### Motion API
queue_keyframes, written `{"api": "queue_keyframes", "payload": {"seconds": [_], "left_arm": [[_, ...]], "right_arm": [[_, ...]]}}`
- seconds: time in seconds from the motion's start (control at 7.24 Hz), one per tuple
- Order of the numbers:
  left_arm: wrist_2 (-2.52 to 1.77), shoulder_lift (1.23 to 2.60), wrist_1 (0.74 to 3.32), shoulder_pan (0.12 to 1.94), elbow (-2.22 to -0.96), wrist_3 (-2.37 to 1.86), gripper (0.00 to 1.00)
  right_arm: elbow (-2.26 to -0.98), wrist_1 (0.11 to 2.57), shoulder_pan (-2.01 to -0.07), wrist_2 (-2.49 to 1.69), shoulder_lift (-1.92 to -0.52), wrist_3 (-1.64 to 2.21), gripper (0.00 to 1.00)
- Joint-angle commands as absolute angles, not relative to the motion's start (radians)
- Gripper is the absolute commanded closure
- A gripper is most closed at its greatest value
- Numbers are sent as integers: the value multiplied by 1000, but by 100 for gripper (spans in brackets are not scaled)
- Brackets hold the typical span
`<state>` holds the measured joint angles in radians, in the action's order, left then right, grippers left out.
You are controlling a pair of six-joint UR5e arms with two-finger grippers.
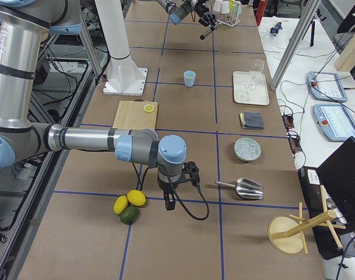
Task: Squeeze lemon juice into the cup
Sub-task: 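Lift the muddler with the left gripper and bring it over the cup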
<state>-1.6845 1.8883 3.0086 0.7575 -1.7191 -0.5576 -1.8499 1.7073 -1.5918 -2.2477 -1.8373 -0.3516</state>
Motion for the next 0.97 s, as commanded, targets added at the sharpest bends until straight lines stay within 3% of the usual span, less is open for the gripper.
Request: {"api": "queue_keyframes", "payload": {"seconds": [0.0,0.41,0.83], "left_arm": [[-1646,2006,3358,674,-1599,-557,100],[-1467,2114,3507,531,-1560,-545,100],[-1351,2161,3536,461,-1432,-369,100]], "right_arm": [[-1850,1707,-1604,-2249,-1844,-351,0],[-1850,1707,-1627,-2247,-1845,-351,0],[-1850,1707,-1643,-2247,-1850,-351,0]]}}
